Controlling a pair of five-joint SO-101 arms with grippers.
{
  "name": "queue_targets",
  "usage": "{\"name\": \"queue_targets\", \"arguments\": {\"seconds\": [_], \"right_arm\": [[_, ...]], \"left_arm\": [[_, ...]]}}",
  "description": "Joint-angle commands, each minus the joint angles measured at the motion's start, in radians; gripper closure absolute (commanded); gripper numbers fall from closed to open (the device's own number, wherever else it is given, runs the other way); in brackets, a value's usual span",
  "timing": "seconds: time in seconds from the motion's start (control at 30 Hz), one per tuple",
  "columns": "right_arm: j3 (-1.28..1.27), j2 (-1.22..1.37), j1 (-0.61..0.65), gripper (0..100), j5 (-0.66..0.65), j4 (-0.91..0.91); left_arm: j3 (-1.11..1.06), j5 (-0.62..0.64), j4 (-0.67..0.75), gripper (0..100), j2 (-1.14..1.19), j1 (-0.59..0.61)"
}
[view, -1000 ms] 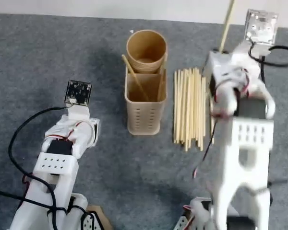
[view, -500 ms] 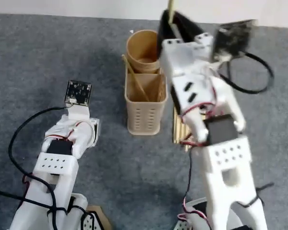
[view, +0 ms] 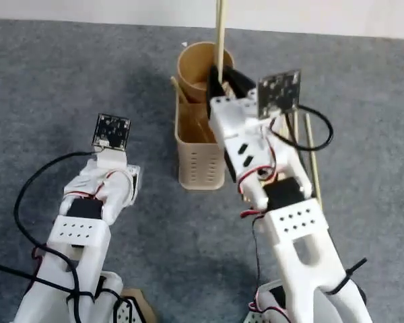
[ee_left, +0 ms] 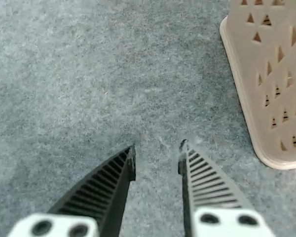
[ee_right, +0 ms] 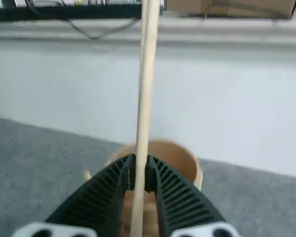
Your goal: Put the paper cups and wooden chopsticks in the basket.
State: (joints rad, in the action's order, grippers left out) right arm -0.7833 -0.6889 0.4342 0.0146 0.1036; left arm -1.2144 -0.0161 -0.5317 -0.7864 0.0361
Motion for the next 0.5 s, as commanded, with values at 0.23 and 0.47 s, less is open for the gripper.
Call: {"name": "queue_targets", "arguments": {"seconds": [0.23, 0.47], "right_arm": [[-0.07, -0.205, -0.012, 82.0, -0.014, 0.05], [-0.039, -0.222, -0.036, 81.3, -0.035, 0.14]], "left_arm": [[0.005, -0.014, 0.015, 83, -0.016, -0.013], [0.005, -0.014, 0.015, 83, -0.016, -0.012]]}}
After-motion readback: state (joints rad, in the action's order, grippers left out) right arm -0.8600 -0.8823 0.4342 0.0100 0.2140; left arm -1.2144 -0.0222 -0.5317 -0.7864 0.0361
